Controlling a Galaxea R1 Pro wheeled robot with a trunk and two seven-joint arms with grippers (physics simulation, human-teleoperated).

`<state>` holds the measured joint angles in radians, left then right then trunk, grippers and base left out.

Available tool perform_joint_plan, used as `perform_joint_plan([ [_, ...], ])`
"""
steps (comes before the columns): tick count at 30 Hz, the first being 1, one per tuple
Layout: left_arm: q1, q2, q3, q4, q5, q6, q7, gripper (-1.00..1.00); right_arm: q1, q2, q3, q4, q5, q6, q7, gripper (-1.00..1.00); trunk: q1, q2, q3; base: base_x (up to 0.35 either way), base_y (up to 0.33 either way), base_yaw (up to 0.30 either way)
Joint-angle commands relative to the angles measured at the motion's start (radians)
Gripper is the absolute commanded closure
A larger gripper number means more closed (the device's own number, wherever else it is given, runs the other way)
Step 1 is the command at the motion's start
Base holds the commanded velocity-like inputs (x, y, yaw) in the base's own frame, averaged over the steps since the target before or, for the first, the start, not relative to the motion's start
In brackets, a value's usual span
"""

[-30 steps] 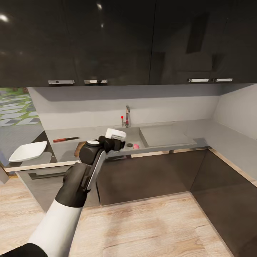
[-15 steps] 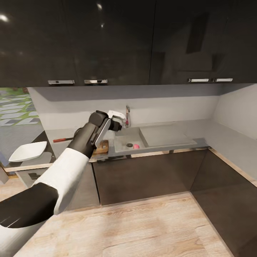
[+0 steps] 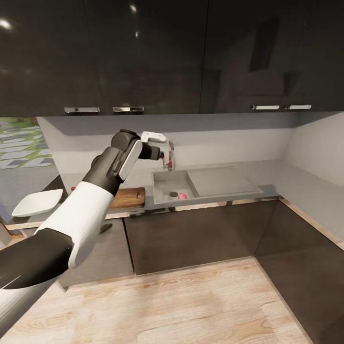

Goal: In the kitchen, take the Vidalia onion out of the sink, dice it on the chopping board with the paring knife, put the diced onion into the bowl on the countertop, then place both the paring knife and the chopping board into the sink.

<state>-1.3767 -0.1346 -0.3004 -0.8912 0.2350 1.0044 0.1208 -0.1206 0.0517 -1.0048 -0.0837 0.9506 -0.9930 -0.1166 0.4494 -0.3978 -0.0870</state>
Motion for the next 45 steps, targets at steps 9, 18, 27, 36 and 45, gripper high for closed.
perform_joint_plan([
  [9, 0.001, 0.006, -0.003, 0.042, 0.012, 0.002, 0.01, -1.0, -0.001, 0.001, 0.002, 0.0, -0.056, -0.001, -0.012, -1.0, 0.001, -0.002, -0.002, 0.074, -0.013, 0.0],
  [18, 0.001, 0.003, -0.004, 0.098, 0.012, -0.001, 0.009, -1.0, -0.001, 0.001, 0.003, 0.001, -0.065, -0.003, -0.011, -1.0, 0.001, -0.002, -0.002, 0.295, -0.102, 0.0],
  [27, 0.004, -0.007, -0.004, 0.257, 0.012, -0.085, 0.007, -1.0, -0.001, 0.0, 0.002, 0.0, -0.071, -0.007, -0.011, -1.0, 0.001, -0.002, -0.002, 0.311, -0.144, 0.0],
  [36, 0.004, -0.01, -0.003, 0.368, 0.051, -0.167, 0.006, -1.0, -0.001, -0.001, 0.002, -0.001, -0.072, -0.007, -0.011, -1.0, 0.001, -0.002, -0.002, 0.309, -0.155, 0.0],
  [45, 0.008, -0.01, -0.003, 0.459, 0.151, -0.172, 0.005, -1.0, -0.001, -0.001, 0.002, -0.001, -0.072, -0.007, -0.012, -1.0, 0.001, -0.002, -0.002, 0.105, -0.057, 0.0],
])
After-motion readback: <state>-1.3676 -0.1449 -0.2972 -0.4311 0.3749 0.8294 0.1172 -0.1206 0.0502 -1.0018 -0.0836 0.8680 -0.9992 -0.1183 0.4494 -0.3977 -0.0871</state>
